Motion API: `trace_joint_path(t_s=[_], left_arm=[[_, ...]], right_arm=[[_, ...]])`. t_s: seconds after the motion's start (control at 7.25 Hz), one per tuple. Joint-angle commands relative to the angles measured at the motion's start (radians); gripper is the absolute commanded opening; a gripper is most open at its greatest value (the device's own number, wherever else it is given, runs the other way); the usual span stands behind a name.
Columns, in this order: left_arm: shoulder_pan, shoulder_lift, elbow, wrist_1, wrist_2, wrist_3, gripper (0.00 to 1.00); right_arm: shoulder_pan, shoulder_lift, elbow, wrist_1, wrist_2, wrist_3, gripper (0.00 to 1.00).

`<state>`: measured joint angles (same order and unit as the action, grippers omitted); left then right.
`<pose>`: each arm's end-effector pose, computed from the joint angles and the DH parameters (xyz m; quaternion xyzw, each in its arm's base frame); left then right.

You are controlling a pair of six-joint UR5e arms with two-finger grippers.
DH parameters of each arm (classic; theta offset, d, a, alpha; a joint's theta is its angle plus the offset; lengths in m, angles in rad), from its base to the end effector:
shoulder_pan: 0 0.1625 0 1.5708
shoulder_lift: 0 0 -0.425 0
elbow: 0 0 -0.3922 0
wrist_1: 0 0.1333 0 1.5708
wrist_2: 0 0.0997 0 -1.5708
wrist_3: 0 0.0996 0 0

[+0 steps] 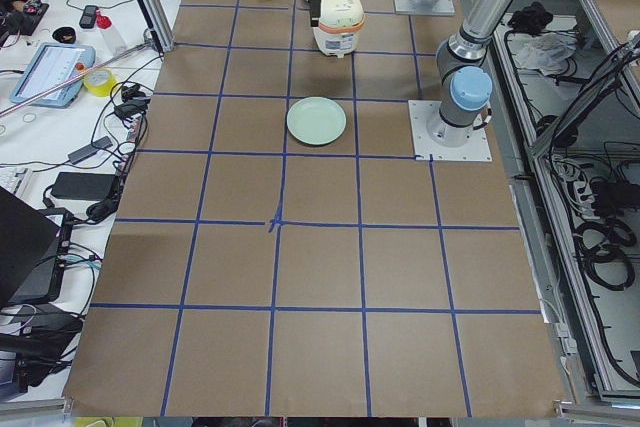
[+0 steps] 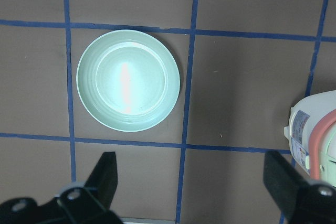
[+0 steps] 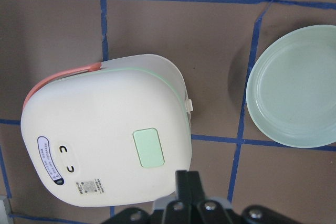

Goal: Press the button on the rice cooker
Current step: 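Lower the right gripper over the green button on the rice cooker lid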

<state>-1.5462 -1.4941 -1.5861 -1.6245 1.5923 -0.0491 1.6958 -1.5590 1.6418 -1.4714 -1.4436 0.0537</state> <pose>-0.1198 -0.4624 0.5115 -0.0369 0.9993 -0.0040 0.0107 0.2041 -0.4541 0.4398 -0.0296 0.9934 0.0961 0.0549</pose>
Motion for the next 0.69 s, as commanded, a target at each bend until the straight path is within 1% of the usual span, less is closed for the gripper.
trace_joint_path(t_s=[0.0,0.14,0.28,0.55], left_arm=[[0.000,0.000,0.000,0.000,0.000,0.000,1.00],[0.000,0.000,0.000,0.000,0.000,0.000,1.00],[0.000,0.000,0.000,0.000,0.000,0.000,1.00],[0.000,-0.002,0.000,0.000,0.000,0.000,1.00]], right_arm=[[0.025,0.000,0.070,-0.016,0.009,0.000,0.00],[0.044,0.007,0.096,-0.061,0.009,0.002,0.00],[0.051,0.022,0.111,-0.081,0.011,0.002,0.00],[0.067,0.034,0.112,-0.084,0.012,0.002,0.00]])
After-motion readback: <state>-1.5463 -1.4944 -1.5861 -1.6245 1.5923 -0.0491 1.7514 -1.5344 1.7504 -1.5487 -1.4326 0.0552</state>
